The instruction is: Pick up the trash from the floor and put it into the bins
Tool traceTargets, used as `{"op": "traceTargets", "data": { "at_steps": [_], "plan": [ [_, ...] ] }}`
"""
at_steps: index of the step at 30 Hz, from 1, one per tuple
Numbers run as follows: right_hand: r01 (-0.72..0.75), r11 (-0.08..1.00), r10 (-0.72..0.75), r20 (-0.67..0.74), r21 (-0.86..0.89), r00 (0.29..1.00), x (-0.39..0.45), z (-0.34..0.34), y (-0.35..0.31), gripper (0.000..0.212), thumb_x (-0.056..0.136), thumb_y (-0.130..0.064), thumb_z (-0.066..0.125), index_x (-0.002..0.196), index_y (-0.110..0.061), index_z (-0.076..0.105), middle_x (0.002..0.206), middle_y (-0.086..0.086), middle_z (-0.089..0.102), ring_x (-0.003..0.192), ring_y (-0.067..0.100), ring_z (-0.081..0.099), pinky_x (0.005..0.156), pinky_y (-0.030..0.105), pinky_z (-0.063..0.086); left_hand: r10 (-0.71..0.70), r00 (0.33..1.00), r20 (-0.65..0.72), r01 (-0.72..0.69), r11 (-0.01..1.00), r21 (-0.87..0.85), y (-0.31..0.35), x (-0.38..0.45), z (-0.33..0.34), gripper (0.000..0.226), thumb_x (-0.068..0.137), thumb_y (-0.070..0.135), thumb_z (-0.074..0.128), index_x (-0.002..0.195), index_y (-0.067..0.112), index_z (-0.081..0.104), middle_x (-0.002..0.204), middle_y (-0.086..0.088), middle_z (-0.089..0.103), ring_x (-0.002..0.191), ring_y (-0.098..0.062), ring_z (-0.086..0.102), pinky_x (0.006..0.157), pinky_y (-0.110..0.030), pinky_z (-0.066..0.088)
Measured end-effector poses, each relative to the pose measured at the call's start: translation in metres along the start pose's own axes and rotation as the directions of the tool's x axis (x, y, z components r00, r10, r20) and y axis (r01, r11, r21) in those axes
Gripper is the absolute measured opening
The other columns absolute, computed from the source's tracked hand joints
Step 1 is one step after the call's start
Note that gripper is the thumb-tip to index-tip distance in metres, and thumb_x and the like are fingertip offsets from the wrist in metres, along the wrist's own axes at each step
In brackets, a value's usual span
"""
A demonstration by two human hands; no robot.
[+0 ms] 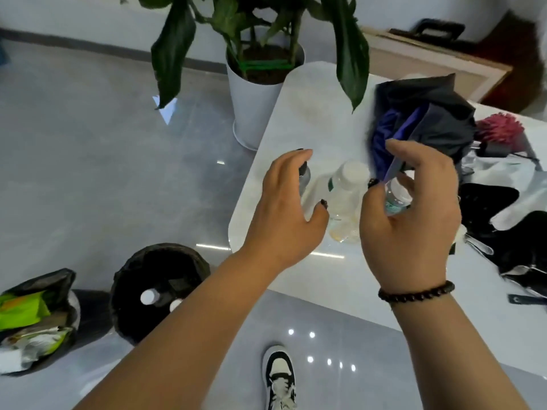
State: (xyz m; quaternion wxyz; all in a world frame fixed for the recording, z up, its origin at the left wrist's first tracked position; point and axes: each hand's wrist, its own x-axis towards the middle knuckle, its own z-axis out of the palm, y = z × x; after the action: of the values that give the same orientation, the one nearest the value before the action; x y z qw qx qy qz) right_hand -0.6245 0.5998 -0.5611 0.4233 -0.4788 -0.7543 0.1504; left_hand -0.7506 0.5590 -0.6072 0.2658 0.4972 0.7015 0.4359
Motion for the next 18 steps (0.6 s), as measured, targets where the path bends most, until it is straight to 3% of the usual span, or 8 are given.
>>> {"op": "traceTargets", "data": {
  "at_steps": [3,6,8,10,13,15,18],
  "plan": [
    [-0.082,0.987,0.091,0.058,-0.139,0.994,0.004,-0.009,0.031,0.047,0.080,-0.001,0.056,0.127,-0.007,0.054,0.134,0.019,0.044,0.129,0.032,0.038,0.110,0.025,0.026,0.027,0.997,0.077,-0.031,0.999,0.041,0.015,0.007,0.024,0.076,0.085,0.015,0.067,0.146,0.025,0.023,0.150,0.006,0.025,0.138,-0.011,0.025,0.112,-0.027,0.032],
    [-0.183,0.944,0.250,0.231,-0.275,0.940,0.003,-0.003,0.054,0.062,0.081,-0.007,0.064,0.139,-0.016,0.044,0.150,0.022,0.021,0.142,0.038,0.014,0.115,0.040,0.015,0.038,0.992,0.117,-0.054,0.990,0.133,0.019,0.011,0.040,0.076,0.091,0.019,0.059,0.151,0.028,0.013,0.156,0.004,0.016,0.143,-0.015,0.016,0.112,-0.035,0.035],
    [-0.235,0.917,0.339,0.318,-0.322,0.886,0.002,0.002,0.061,0.068,0.083,-0.008,0.064,0.143,-0.022,0.037,0.155,0.018,0.010,0.144,0.035,0.004,0.116,0.043,0.014,0.042,0.990,0.133,-0.064,0.983,0.170,0.017,0.011,0.046,0.074,0.095,0.020,0.054,0.152,0.029,0.008,0.158,0.004,0.012,0.145,-0.017,0.014,0.111,-0.038,0.036],
    [-0.238,0.923,0.338,0.344,-0.302,0.876,0.002,0.007,0.064,0.067,0.084,-0.004,0.062,0.143,-0.023,0.038,0.155,0.015,0.008,0.143,0.032,0.012,0.115,0.040,0.024,0.057,0.989,0.134,-0.081,0.980,0.181,0.013,0.010,0.050,0.073,0.095,0.020,0.053,0.152,0.030,0.007,0.158,0.003,0.013,0.145,-0.017,0.016,0.111,-0.041,0.037],
    [-0.204,0.954,0.265,0.298,-0.221,0.917,0.000,0.012,0.061,0.057,0.083,0.006,0.056,0.133,-0.020,0.050,0.148,0.014,0.023,0.132,0.032,0.036,0.102,0.041,0.043,0.067,0.996,0.065,-0.075,0.988,0.134,0.007,0.006,0.050,0.066,0.094,0.020,0.055,0.149,0.028,0.020,0.153,0.003,0.028,0.140,-0.017,0.028,0.107,-0.041,0.042],
    [-0.167,0.967,0.217,0.278,-0.192,0.936,-0.005,0.012,0.058,0.051,0.084,0.008,0.054,0.128,-0.018,0.056,0.141,0.015,0.033,0.124,0.031,0.044,0.096,0.037,0.047,0.032,0.999,0.002,-0.032,0.997,0.074,0.005,-0.002,0.047,0.058,0.092,0.022,0.059,0.142,0.027,0.032,0.146,0.006,0.040,0.133,-0.014,0.039,0.103,-0.034,0.045],
    [-0.119,0.979,0.165,0.303,-0.163,0.939,-0.014,0.008,0.049,0.051,0.084,0.006,0.058,0.129,-0.019,0.056,0.130,0.014,0.045,0.116,0.027,0.051,0.090,0.020,0.041,-0.064,0.995,-0.080,0.060,0.997,-0.058,0.000,-0.021,0.034,0.053,0.086,0.021,0.069,0.130,0.032,0.043,0.133,0.015,0.051,0.121,-0.006,0.048,0.100,-0.021,0.045]
  ]
}}
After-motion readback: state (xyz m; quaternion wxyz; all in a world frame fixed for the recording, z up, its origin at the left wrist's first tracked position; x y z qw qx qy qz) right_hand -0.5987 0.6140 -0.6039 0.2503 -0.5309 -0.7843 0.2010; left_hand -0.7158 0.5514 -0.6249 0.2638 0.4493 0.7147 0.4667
